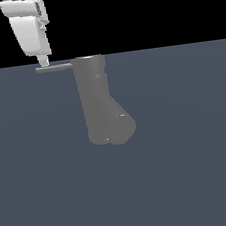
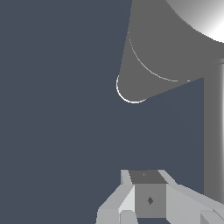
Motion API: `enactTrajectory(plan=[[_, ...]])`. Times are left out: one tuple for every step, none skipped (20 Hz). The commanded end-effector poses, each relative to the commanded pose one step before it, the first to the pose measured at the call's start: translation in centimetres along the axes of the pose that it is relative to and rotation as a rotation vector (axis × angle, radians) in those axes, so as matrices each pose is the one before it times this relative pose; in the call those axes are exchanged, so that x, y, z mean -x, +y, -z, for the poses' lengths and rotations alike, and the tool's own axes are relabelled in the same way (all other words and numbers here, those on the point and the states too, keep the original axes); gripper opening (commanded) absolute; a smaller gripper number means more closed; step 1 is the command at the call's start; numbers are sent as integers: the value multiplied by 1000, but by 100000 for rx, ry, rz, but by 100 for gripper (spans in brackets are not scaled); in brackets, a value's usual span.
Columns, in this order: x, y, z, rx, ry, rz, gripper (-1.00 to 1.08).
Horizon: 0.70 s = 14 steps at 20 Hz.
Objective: Turn on the faucet by rotating a designated handle.
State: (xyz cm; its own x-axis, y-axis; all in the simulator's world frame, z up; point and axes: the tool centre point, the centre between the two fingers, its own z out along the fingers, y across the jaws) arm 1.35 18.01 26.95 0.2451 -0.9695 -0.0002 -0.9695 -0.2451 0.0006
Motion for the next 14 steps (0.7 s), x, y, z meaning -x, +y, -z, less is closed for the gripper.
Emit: enactTrajectory(plan=[[1, -29, -7, -57, 15, -164, -100], [10, 18, 0, 40, -2, 113, -100], [-16, 295, -2, 0, 0, 0, -100], [-16, 297, -2, 0, 0, 0, -100], [-16, 299, -2, 0, 0, 0, -100], [-16, 301, -2, 0, 0, 0, -100], [-16, 302, -2, 0, 0, 0, -100], [-17, 304, -2, 0, 0, 0, -100], [-17, 306, -2, 0, 0, 0, -100], [-17, 307, -2, 0, 0, 0, -100], [-17, 309, -2, 0, 0, 0, -100], [-17, 310, -2, 0, 0, 0, -100], [-17, 312, -2, 0, 0, 0, -100], [-17, 313, -2, 0, 0, 0, -100]])
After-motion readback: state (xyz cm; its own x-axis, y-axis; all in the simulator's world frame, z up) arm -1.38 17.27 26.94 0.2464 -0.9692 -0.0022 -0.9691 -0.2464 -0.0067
